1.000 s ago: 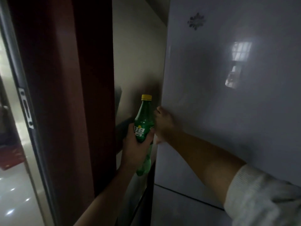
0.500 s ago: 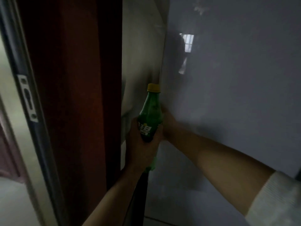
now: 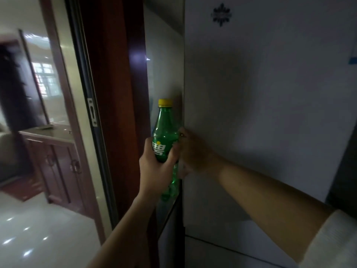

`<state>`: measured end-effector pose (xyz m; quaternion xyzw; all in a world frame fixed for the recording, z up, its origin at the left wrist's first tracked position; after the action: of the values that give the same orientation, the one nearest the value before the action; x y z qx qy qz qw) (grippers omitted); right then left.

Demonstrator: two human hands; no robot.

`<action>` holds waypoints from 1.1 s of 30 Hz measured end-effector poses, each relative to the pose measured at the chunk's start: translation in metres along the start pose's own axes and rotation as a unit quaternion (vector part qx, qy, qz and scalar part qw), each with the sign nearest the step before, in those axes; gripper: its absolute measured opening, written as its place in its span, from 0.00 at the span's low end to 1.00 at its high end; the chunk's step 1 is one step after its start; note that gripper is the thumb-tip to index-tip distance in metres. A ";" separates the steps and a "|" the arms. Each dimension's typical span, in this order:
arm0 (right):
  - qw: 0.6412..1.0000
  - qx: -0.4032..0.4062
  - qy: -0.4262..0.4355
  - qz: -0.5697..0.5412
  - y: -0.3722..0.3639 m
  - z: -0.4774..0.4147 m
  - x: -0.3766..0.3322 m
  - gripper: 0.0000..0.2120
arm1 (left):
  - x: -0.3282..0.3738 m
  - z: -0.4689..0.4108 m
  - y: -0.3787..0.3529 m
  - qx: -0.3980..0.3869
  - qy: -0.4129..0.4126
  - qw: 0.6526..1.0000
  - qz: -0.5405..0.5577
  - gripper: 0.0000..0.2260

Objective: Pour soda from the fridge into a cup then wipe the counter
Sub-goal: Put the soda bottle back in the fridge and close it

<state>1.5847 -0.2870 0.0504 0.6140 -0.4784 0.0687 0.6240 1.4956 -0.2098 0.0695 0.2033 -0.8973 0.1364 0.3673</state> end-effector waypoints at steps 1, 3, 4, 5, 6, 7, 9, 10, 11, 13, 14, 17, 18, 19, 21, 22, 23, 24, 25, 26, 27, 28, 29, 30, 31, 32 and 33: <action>0.995 -0.007 0.021 0.092 0.006 0.006 -0.007 0.31 | 0.010 0.011 0.006 0.002 -0.003 1.000 -0.010 0.10; 0.982 -0.065 0.008 0.175 0.019 0.032 -0.011 0.45 | 0.026 0.034 0.016 -0.001 -0.005 0.999 -0.036 0.10; 0.983 -0.075 -0.001 0.166 0.027 0.043 -0.014 0.48 | 0.032 0.045 0.020 -0.004 -0.003 0.999 -0.045 0.09; 0.986 -0.061 -0.006 0.156 0.040 0.056 -0.019 0.49 | 0.038 0.053 0.023 -0.010 0.001 0.999 -0.050 0.09; 0.987 -0.061 -0.004 0.147 0.046 0.068 -0.024 0.49 | 0.045 0.061 0.025 -0.017 0.003 0.999 -0.049 0.09; 0.988 -0.030 0.007 0.153 0.056 0.079 -0.029 0.49 | 0.053 0.067 0.025 -0.022 0.006 0.999 -0.045 0.10; 0.986 -0.020 0.000 0.163 0.072 0.098 -0.031 0.47 | 0.070 0.076 0.025 -0.027 0.008 0.999 -0.040 0.10; 0.986 -0.007 0.006 0.167 0.083 0.109 -0.037 0.46 | 0.079 0.081 0.024 -0.030 0.007 0.999 -0.037 0.10; 0.987 0.005 0.010 0.163 0.093 0.119 -0.042 0.45 | 0.088 0.085 0.022 -0.036 0.005 0.999 -0.032 0.10; 0.988 0.004 0.013 0.153 0.106 0.142 -0.047 0.45 | 0.104 0.095 0.017 -0.053 0.001 0.998 -0.015 0.10; 0.989 -0.005 0.003 0.151 0.111 0.153 -0.047 0.45 | 0.110 0.098 0.016 -0.064 0.002 0.998 -0.003 0.10; 0.987 -0.040 -0.021 0.155 0.122 0.179 -0.049 0.47 | 0.120 0.105 0.009 -0.103 0.011 0.994 0.044 0.12; 0.985 -0.057 -0.028 0.157 0.121 0.188 -0.049 0.48 | 0.120 0.108 0.007 -0.112 0.016 0.992 0.057 0.12; 0.983 -0.070 -0.037 0.164 0.123 0.198 -0.051 0.48 | 0.122 0.112 0.007 -0.116 0.019 0.991 0.070 0.12; 0.979 -0.075 -0.052 0.182 0.130 0.219 -0.055 0.46 | 0.130 0.123 0.006 -0.123 0.011 0.989 0.088 0.12; 0.978 -0.085 -0.060 0.181 0.133 0.228 -0.058 0.46 | 0.132 0.129 0.006 -0.124 0.011 0.988 0.094 0.11; 0.976 -0.103 -0.068 0.178 0.136 0.236 -0.060 0.47 | 0.132 0.136 0.007 -0.124 0.019 0.987 0.101 0.11; 0.975 -0.112 -0.077 0.175 0.141 0.242 -0.062 0.48 | 0.132 0.143 0.009 -0.122 0.029 0.986 0.105 0.10; 0.975 -0.116 -0.089 0.169 0.144 0.248 -0.062 0.48 | 0.133 0.149 0.012 -0.121 0.037 0.986 0.107 0.10; 0.974 -0.123 -0.102 0.163 0.145 0.255 -0.061 0.48 | 0.136 0.155 0.014 -0.123 0.039 0.985 0.110 0.10; 0.972 -0.124 -0.113 0.163 0.147 0.262 -0.060 0.47 | 0.140 0.159 0.015 -0.128 0.038 0.984 0.115 0.10; 0.971 -0.122 -0.126 0.161 0.150 0.269 -0.059 0.45 | 0.146 0.163 0.016 -0.135 0.036 0.983 0.120 0.10; 0.970 -0.123 -0.140 0.156 0.153 0.277 -0.059 0.42 | 0.153 0.167 0.014 -0.146 0.033 0.981 0.125 0.10; 0.971 -0.120 -0.145 0.149 0.157 0.285 -0.060 0.37 | 0.158 0.173 0.010 -0.157 0.031 0.979 0.129 0.10; 0.970 -0.128 -0.149 0.142 0.157 0.296 -0.062 0.32 | 0.164 0.179 0.006 -0.167 0.031 0.977 0.132 0.10; 0.969 -0.139 -0.149 0.140 0.157 0.307 -0.062 0.29 | 0.171 0.184 0.002 -0.173 0.030 0.975 0.135 0.10; 0.966 -0.152 -0.151 0.147 0.157 0.317 -0.061 0.27 | 0.179 0.188 -0.002 -0.179 0.027 0.974 0.135 0.10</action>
<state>1.2837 -0.4834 0.0521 0.4387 -0.6567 -0.0075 0.6134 1.2671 -0.3330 0.0680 0.0074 -0.9159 0.0274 0.4004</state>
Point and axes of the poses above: each hand's wrist, its own z-axis away from the middle knuckle, its own y-axis out of the back of the hand, x = y × z, the point moved 10 cm from there along -z, towards the middle knuckle, and after that the axes turned 9 degrees about z, right-handed, at the moved point
